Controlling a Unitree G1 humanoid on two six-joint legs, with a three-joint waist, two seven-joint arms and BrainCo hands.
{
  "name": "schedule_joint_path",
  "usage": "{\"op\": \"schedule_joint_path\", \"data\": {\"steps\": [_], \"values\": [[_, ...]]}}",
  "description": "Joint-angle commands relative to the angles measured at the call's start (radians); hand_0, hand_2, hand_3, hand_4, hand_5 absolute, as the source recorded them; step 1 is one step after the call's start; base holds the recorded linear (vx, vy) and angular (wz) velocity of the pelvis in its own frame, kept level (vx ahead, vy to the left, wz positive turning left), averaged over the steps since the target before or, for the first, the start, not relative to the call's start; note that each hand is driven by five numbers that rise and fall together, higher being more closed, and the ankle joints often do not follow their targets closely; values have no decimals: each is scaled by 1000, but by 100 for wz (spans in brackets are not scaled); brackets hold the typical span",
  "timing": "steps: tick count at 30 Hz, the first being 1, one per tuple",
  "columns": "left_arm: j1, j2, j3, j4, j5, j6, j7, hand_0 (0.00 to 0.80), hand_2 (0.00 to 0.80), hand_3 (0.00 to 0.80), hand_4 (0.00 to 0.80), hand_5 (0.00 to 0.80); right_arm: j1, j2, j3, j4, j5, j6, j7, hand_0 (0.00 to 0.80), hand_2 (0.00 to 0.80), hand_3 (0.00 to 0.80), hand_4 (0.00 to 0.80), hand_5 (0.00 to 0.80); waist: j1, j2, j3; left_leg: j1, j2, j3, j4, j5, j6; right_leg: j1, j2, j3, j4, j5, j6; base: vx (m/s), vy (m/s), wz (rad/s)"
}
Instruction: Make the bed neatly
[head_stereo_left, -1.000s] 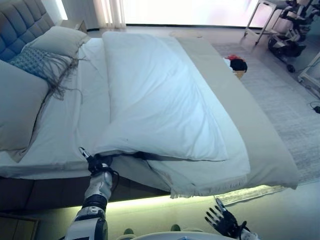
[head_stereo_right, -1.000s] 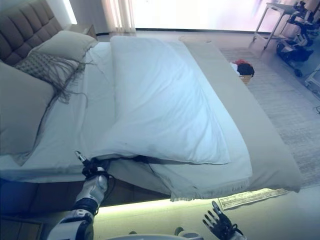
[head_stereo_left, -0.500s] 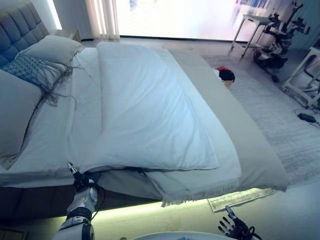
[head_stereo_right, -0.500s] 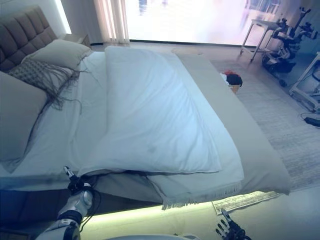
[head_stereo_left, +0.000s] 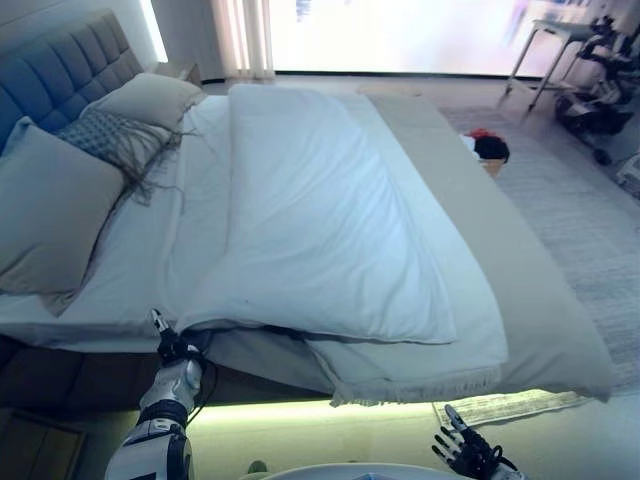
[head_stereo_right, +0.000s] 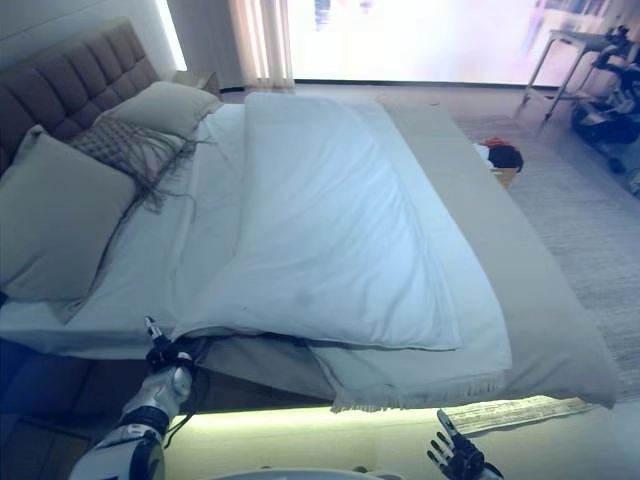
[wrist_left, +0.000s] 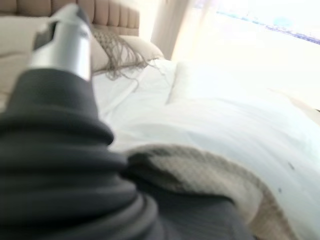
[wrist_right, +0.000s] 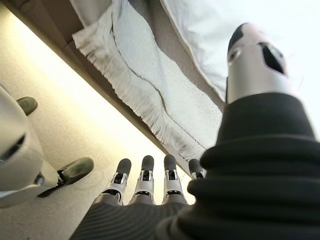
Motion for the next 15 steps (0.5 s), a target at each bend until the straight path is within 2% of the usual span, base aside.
{"op": "schedule_joint_path", "data": {"steps": [1, 4, 6, 10, 12, 13, 15], "values": [[-31, 200, 120, -11, -18, -105, -73, 0, 0, 0, 0, 0, -24, -67, -57, 60, 13, -15, -4, 0, 0, 0, 0, 0, 28, -20, -18, 13, 116, 146, 116, 22, -30, 19, -60, 21, 123, -143, 50, -81, 146, 24], [-2, 210, 158, 8, 19, -105, -96, 0, 0, 0, 0, 0, -14, -102, -104, 86, -4, -8, -24, 0, 0, 0, 0, 0, 20, -8, -16, 22, 185, 131, 125, 99, -57, 14, -90, 24, 142, -150, 53, -99, 205, 8], [37, 237, 190, 19, 54, -69, -133, 0, 0, 0, 0, 0, -7, -132, -138, 99, -11, -14, -35, 0, 0, 0, 0, 0, 16, 9, -16, 46, 220, 131, 105, 138, -76, 13, -113, 17, 152, -157, 59, -104, 331, 6], [128, 288, 259, 57, 15, -10, -195, 0, 0, 0, 0, 0, 0, -216, -207, 98, -33, -10, -28, 0, 0, 0, 0, 0, 4, 78, -11, 77, 270, 149, 69, 196, -107, -19, -170, 14, 230, -194, 69, -109, 504, 7], [168, 298, 291, 83, -22, 9, -212, 0, 0, 0, 0, 0, -17, -250, -220, 94, -44, -7, -25, 0, 0, 0, 0, 0, 1, 118, 1, 91, 276, 142, 65, 180, -112, -54, -206, 27, 293, -216, 81, -99, 542, -3], [185, 303, 302, 98, -34, 28, -223, 0, 0, 0, 0, 0, -31, -273, -225, 94, -60, 0, -24, 0, 0, 0, 0, 0, -2, 142, 10, 99, 271, 148, 77, 155, -113, -73, -230, 33, 329, -226, 88, -96, 483, -13], [194, 315, 314, 128, -38, 53, -228, 0, 0, 0, 0, 0, -51, -299, -218, 97, -78, 5, -15, 0, 0, 0, 0, 0, -9, 168, 21, 122, 253, 181, 81, 92, -112, -95, -267, 31, 365, -227, 106, -60, 379, -18]]}}
